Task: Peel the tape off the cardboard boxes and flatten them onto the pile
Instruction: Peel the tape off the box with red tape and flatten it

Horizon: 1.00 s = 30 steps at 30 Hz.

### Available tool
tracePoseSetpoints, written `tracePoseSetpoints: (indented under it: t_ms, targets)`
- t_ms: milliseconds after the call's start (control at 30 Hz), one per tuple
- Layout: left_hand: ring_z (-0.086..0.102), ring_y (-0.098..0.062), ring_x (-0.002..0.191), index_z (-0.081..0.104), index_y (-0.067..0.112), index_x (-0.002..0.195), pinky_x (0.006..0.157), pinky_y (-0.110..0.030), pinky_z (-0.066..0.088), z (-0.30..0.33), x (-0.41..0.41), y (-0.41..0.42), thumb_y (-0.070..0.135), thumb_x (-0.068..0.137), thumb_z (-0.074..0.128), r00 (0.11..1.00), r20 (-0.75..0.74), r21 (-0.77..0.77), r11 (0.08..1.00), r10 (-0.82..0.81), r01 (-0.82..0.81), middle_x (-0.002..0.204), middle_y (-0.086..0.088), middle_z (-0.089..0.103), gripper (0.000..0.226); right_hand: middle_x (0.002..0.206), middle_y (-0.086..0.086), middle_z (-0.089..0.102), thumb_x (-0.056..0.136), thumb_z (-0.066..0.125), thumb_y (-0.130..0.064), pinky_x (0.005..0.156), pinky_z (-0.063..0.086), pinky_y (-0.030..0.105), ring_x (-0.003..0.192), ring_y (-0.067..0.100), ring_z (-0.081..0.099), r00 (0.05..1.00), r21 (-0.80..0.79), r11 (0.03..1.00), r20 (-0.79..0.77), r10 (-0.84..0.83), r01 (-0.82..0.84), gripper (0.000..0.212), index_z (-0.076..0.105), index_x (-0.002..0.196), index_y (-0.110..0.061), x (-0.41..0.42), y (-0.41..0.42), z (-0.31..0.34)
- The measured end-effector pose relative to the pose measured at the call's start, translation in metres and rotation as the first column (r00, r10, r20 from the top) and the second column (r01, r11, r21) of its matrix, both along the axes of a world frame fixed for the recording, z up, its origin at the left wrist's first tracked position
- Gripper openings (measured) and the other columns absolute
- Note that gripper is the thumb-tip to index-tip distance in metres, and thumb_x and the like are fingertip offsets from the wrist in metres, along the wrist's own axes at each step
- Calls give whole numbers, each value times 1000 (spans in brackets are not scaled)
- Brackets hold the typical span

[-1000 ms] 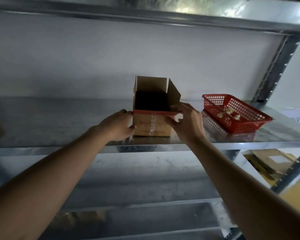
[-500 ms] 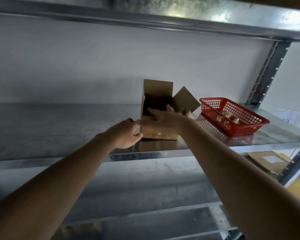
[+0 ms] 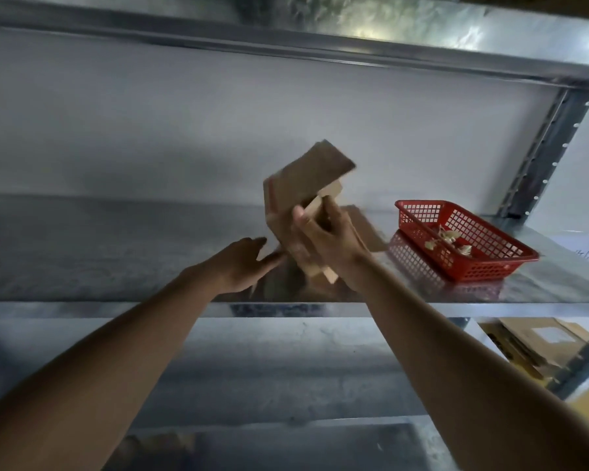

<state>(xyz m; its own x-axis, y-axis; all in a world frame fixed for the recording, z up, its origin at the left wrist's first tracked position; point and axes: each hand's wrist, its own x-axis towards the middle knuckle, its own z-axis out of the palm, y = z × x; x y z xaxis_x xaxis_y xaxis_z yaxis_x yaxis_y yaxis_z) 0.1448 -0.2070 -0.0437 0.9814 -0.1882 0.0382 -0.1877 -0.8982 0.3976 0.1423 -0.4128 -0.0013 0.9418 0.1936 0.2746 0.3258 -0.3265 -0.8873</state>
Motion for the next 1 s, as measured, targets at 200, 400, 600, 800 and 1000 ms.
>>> tracePoseSetpoints:
  t_ms: [200, 400, 600, 800, 1000]
  targets:
    - [37, -1, 144, 18, 47, 161, 109, -37, 45, 21, -3, -9, 64, 95, 59, 918, 395, -551, 792, -30, 262, 159, 16, 34, 80, 133, 18, 68, 91, 43, -82, 98, 52, 65, 123, 40, 65, 827, 868, 477, -165, 538, -136, 78, 69, 131, -21, 3, 9, 6]
    - [39, 3, 140, 55, 36, 149, 117, -21, 36, 40, 0, -8, 44, 98, 68, 831, 555, -360, 911, 36, 200, 156, 2, 43, 53, 129, 30, 65, 98, 38, -56, 93, 45, 79, 123, 52, 57, 780, 913, 382, -342, 525, 144, 62, 62, 134, -11, 8, 10, -19]
    - [36, -21, 148, 49, 41, 152, 121, -39, 32, 55, 16, -19, 41, 100, 65, 890, 437, -110, 975, -126, 192, 161, -2, 40, 55, 116, 24, 73, 100, 60, -37, 84, 63, 53, 103, 39, 73, 811, 753, 516, -559, 173, 409, 38, 63, 127, -9, 12, -28, -19]
    - [46, -16, 136, 46, 39, 154, 114, -37, 41, 49, 31, -57, 50, 100, 60, 882, 423, -110, 954, -210, 280, 148, 1, 49, 56, 108, 16, 76, 103, 57, -23, 73, 65, 49, 96, 35, 75, 785, 666, 505, -618, -39, 549, 23, 66, 121, -13, 15, -70, -15]
    - [30, -20, 151, 39, 46, 156, 122, -37, 27, 40, 36, -81, 45, 97, 69, 908, 358, -102, 957, -218, 270, 162, 1, 34, 65, 108, 17, 76, 101, 61, -29, 74, 66, 47, 94, 34, 76, 756, 595, 583, -652, -52, 553, 29, 66, 121, -9, 19, -98, -21]
